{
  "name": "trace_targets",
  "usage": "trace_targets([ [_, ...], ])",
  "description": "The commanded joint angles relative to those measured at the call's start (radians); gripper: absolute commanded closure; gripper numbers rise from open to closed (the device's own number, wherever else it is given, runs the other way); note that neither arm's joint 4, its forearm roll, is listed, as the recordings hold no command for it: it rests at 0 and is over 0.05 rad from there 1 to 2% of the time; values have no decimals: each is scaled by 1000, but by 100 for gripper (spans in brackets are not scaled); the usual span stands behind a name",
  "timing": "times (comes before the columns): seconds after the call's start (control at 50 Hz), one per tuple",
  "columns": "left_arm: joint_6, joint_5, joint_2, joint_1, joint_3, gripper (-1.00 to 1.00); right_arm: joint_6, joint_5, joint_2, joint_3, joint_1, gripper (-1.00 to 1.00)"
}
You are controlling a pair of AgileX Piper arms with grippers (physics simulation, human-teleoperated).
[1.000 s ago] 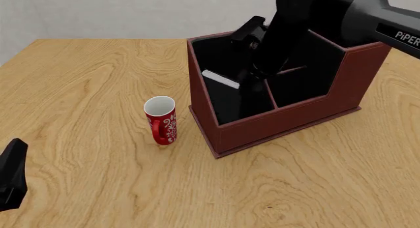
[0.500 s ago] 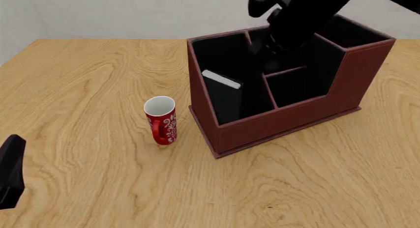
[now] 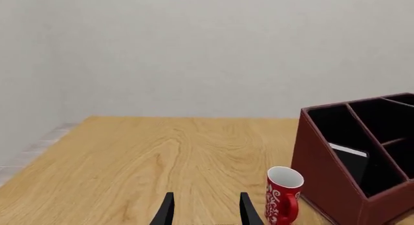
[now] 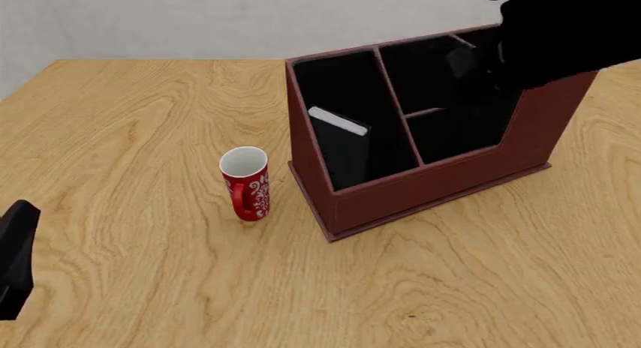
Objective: Pick up the book and place it in the left compartment of the caddy.
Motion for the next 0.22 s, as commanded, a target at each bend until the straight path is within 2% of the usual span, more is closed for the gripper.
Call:
trace_targets([
  [0.02,19,13,0,-20,0,-100,69,-128,-222,208,0,-100],
  [0.04,19,14,0,-20,1,-100,46,-152,-252,257,-24,-100],
  [0.1,23,14,0,-24,3,-100,70,-167,-281,287,-21,-100],
  [0.16,24,16,0,-27,6,-100,36,-214,-332,374,-51,-100],
  [0.2,25,17,0,-26,11,-100,63,-223,-361,402,-48,-100],
  [0.22,24,14,0,-26,15,-100,47,-241,-387,430,-63,-100],
])
